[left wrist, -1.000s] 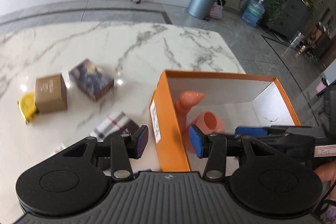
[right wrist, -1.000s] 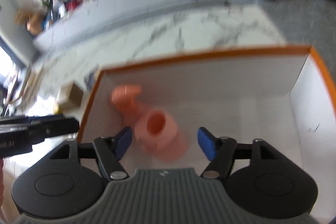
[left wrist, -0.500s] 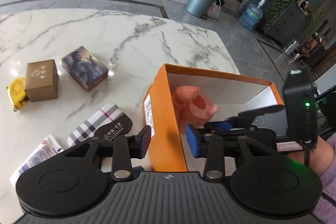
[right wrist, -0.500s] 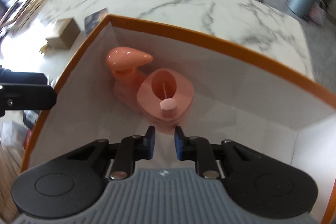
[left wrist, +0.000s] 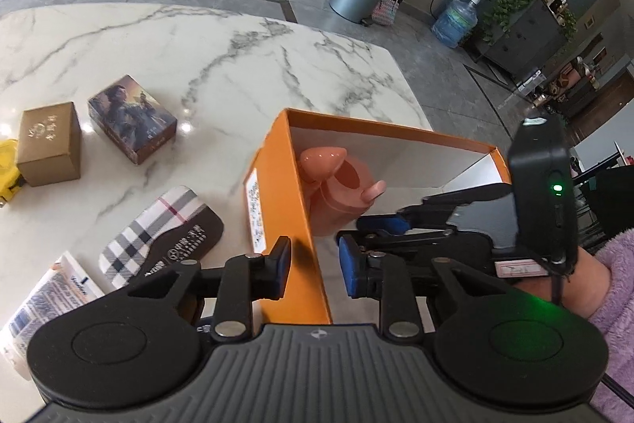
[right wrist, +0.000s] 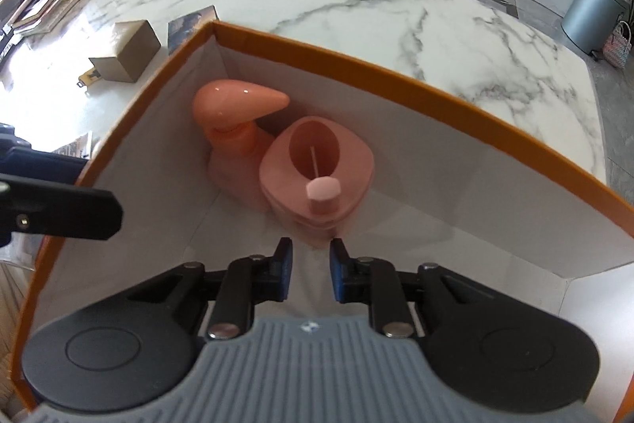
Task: Organize rigid objects
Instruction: 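Lower both pink items into the orange box and open both grippers, then withdraw both grippers from the box back over the table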
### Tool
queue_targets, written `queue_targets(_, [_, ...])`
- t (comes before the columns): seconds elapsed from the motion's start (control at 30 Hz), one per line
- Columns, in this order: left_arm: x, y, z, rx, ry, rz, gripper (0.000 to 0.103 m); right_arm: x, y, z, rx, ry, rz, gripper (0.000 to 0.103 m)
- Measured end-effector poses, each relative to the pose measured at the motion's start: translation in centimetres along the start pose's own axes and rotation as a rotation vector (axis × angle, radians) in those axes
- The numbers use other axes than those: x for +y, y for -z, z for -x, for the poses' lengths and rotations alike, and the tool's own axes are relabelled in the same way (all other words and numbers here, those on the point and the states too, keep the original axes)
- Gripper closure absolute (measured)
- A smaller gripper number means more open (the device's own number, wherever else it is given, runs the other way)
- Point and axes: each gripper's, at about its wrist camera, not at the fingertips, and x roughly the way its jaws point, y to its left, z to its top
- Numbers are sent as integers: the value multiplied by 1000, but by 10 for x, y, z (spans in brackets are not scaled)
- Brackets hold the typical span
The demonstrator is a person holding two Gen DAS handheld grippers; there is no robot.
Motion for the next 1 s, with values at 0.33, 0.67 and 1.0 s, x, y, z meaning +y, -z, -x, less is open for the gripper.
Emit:
queue_targets(0.33, [27,5,65,-104,-41,40,73,26,20,67,-178,45,-130,64])
queue_targets(0.67, [71,30,134,-172,-140,70,73,98,33,117,-387,-76,-230,58])
queue_targets(1.0, [107,79,133,-36,-240,40,73,181,48,68,-212,-93,-195,59])
